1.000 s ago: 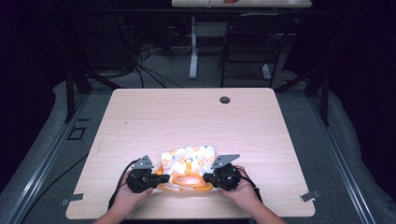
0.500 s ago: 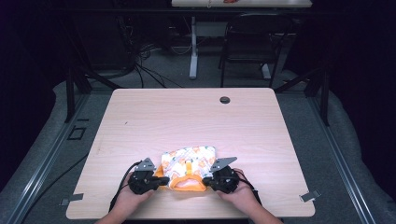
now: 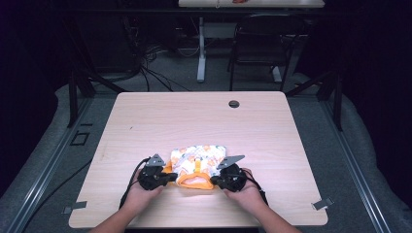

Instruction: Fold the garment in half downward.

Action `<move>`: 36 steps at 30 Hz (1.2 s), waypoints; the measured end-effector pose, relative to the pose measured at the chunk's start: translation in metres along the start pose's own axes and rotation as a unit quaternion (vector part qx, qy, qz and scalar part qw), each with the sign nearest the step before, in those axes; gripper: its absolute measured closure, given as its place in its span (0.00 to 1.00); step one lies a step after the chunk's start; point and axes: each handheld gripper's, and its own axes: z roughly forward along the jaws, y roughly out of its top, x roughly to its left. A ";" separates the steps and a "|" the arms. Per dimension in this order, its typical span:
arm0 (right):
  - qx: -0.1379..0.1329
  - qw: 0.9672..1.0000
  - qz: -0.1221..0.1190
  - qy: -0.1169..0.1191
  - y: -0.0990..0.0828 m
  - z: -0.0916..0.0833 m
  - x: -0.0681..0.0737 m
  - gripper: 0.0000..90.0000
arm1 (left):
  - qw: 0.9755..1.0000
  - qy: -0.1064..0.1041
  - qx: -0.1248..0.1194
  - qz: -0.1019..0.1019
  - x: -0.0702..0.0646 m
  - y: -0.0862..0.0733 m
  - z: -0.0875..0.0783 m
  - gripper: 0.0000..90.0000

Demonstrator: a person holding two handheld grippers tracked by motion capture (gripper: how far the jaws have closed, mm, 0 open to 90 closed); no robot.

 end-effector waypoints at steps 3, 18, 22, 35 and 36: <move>0.003 1.000 0.002 -0.006 0.003 0.001 -0.004 0.96 | 1.000 0.005 -0.002 -0.005 0.003 0.004 0.003 1.00; 0.014 0.999 0.009 -0.029 0.019 0.009 -0.020 0.95 | 1.000 0.019 -0.012 -0.016 0.017 0.016 0.013 1.00; 0.014 0.999 0.013 -0.037 0.022 0.011 -0.023 0.95 | 1.000 0.025 -0.009 -0.015 0.020 0.021 0.016 1.00; 0.005 0.999 0.026 -0.047 0.027 0.015 -0.030 0.95 | 0.999 0.041 -0.009 -0.014 0.026 0.028 0.021 1.00; 0.011 0.998 0.025 -0.050 0.028 0.014 -0.029 0.95 | 0.999 0.040 -0.015 -0.023 0.025 0.028 0.021 1.00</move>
